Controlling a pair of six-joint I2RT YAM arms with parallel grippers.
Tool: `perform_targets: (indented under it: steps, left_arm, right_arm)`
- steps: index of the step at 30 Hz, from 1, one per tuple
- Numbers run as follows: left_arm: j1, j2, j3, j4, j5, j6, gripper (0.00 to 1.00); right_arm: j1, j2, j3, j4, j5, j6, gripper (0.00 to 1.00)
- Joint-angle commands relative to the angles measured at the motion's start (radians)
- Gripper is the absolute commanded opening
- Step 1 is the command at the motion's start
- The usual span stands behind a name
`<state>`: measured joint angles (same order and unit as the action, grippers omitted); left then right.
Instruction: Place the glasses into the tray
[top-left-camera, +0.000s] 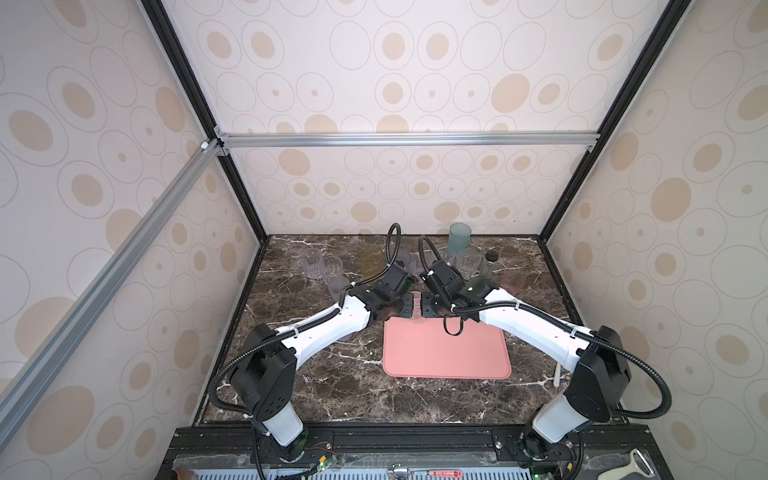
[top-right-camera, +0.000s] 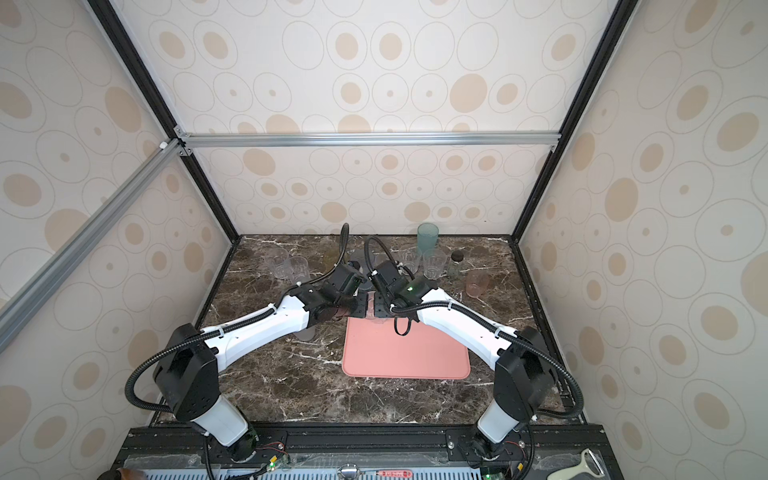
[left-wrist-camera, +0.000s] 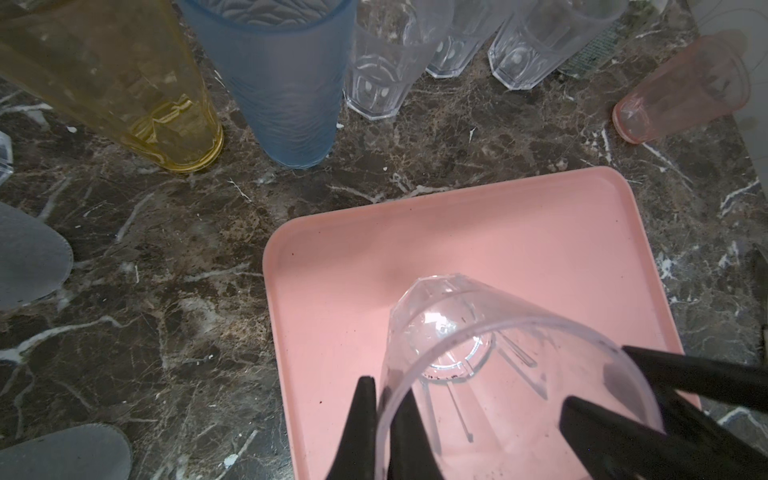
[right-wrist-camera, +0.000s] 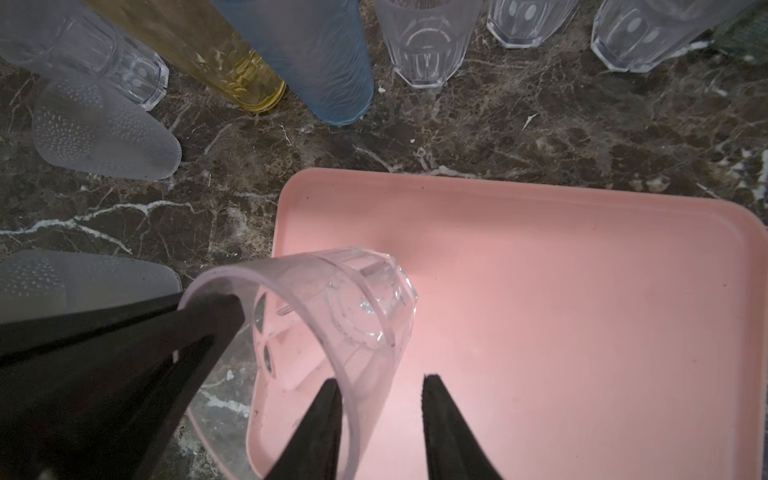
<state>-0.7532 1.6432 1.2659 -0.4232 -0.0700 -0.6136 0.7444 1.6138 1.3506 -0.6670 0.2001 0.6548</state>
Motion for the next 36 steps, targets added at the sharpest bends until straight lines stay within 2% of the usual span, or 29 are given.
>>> perform_targets:
  steps: [1, 7, 14, 16, 19, 21, 24, 27, 31, 36]
  left_arm:
    - [-0.003, -0.044, 0.004, 0.028, 0.011, -0.04, 0.0]
    - [-0.005, -0.074, 0.003, 0.034, 0.032, -0.054, 0.0]
    - [-0.005, -0.126, -0.012, 0.039, 0.041, -0.065, 0.12]
    - [-0.005, -0.143, -0.013, 0.023, 0.025, -0.057, 0.16]
    - [0.003, -0.192, -0.024, -0.003, -0.008, -0.044, 0.28]
    - [0.022, -0.24, -0.048, -0.01, -0.026, -0.027, 0.36]
    - [0.072, -0.316, -0.107, 0.003, -0.036, -0.003, 0.44]
    - [0.098, -0.398, -0.193, 0.065, -0.088, 0.042, 0.51]
    - [0.107, -0.501, -0.327, 0.185, -0.153, 0.118, 0.54]
    - [0.108, -0.622, -0.468, 0.323, -0.21, 0.17, 0.62]
  right_arm:
    - [0.001, 0.026, -0.021, 0.002, 0.035, 0.026, 0.31]
    - [0.002, 0.064, -0.002, -0.013, 0.07, 0.031, 0.15]
    - [0.0, 0.114, 0.054, -0.062, 0.092, 0.023, 0.03]
    - [-0.002, 0.125, 0.075, -0.08, 0.097, 0.014, 0.01]
    - [-0.019, 0.146, 0.109, -0.115, 0.077, -0.013, 0.01]
    - [-0.036, 0.163, 0.127, -0.138, 0.045, -0.032, 0.0]
    - [-0.048, 0.204, 0.186, -0.193, 0.021, -0.07, 0.0]
    - [-0.048, 0.267, 0.274, -0.255, -0.008, -0.107, 0.0]
    - [-0.047, 0.363, 0.385, -0.327, -0.027, -0.133, 0.01]
    - [-0.046, 0.446, 0.483, -0.339, -0.041, -0.137, 0.02]
